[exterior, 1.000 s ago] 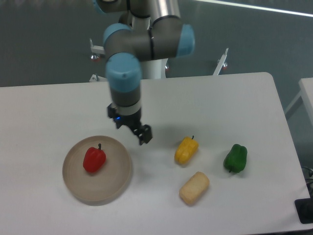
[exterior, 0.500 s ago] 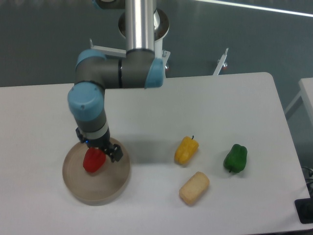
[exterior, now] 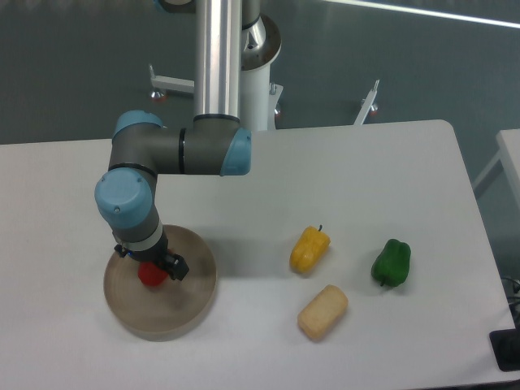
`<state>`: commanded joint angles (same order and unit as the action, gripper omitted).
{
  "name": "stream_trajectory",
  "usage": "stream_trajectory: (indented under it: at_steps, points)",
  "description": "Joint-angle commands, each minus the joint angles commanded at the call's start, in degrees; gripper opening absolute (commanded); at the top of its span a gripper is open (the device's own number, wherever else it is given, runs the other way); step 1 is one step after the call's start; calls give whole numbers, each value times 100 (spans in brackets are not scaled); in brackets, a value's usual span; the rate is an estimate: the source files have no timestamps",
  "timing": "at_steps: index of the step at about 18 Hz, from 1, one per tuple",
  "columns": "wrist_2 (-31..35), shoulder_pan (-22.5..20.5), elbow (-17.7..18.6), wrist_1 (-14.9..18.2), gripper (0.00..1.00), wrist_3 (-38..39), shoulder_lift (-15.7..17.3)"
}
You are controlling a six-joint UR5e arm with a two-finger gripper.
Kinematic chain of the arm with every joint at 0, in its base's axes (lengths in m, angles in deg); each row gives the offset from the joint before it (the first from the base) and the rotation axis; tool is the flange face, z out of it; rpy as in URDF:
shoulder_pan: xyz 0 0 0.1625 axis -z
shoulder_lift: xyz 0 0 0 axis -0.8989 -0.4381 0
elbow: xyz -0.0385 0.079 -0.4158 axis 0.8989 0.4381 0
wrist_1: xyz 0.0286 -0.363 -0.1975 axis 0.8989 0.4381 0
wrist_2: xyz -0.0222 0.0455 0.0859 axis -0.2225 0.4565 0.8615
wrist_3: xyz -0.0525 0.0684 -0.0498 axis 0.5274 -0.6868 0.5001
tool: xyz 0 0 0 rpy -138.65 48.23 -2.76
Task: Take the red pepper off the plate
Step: 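Lower the gripper onto the red pepper and close on it, then lift the red pepper off the plate and carry it upward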
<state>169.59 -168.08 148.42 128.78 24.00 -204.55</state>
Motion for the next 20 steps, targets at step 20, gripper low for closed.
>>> stream_trajectory:
  at_steps: [20]
  points:
    - [-79, -1623, 53, 1492, 24, -1860, 1590]
